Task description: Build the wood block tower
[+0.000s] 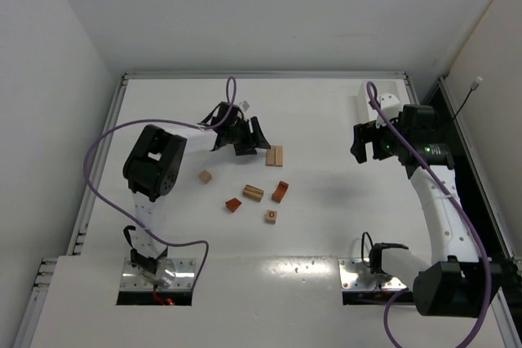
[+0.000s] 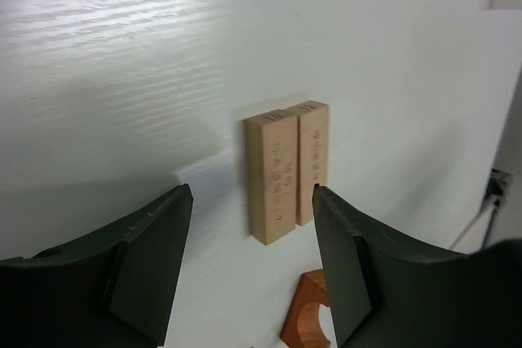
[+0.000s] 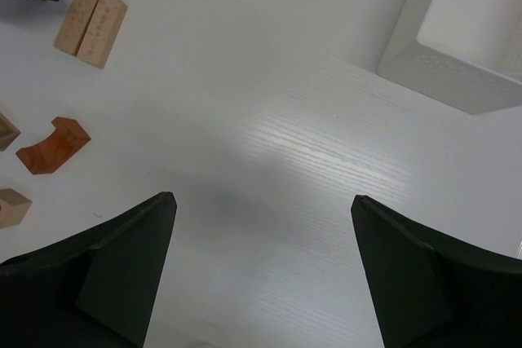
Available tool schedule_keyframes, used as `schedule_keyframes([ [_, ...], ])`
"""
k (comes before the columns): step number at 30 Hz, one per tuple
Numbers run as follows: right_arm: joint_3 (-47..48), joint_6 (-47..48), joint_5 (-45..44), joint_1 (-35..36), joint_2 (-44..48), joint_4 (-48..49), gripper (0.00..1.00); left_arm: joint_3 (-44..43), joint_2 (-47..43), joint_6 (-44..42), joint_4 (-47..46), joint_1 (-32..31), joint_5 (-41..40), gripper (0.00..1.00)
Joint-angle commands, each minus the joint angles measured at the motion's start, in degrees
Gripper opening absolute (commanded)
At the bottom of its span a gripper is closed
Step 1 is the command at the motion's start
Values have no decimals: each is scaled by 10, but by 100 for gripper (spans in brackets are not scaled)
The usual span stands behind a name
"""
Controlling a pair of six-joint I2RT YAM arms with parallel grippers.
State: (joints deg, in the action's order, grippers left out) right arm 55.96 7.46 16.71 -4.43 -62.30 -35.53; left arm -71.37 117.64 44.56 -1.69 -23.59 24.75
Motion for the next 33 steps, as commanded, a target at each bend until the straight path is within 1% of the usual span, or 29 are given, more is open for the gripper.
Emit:
schedule_keyframes([
  [1, 14, -8, 7, -3, 10, 27, 86, -12, -31, -58, 70, -3, -98, 58],
  [5, 14, -13, 7, -3, 10, 32, 86, -12, -49, -64, 71, -3, -110, 58],
  [7, 14, -13, 13, -3, 10, 37, 86, -12, -49, -72, 89, -9, -132, 57],
  [9, 14, -13, 13, -3, 10, 37, 86, -25, -49, -97, 100, -22, -159, 50],
  [10, 14, -13, 13, -3, 10, 37, 86, -32, -49, -103, 118, -32, -171, 43],
  [12, 14, -13, 13, -3, 10, 37, 86, -51, -43, -122, 142, -43, -193, 36],
  [15, 14, -13, 13, -3, 10, 37, 86, -59, -37, -129, 156, -60, -213, 36],
  [20, 9, -13, 8, -3, 21, 32, 86, -80, -26, -141, 170, -79, -224, 36],
  [28, 4, -13, 8, -3, 26, 32, 86, -86, -21, -141, 180, -84, -250, 36],
  [30, 4, -13, 8, -3, 26, 32, 86, -86, -21, -141, 180, -84, -234, 32],
  [33, 4, -13, 8, -3, 26, 32, 86, -81, -21, -135, 180, -84, -234, 30],
])
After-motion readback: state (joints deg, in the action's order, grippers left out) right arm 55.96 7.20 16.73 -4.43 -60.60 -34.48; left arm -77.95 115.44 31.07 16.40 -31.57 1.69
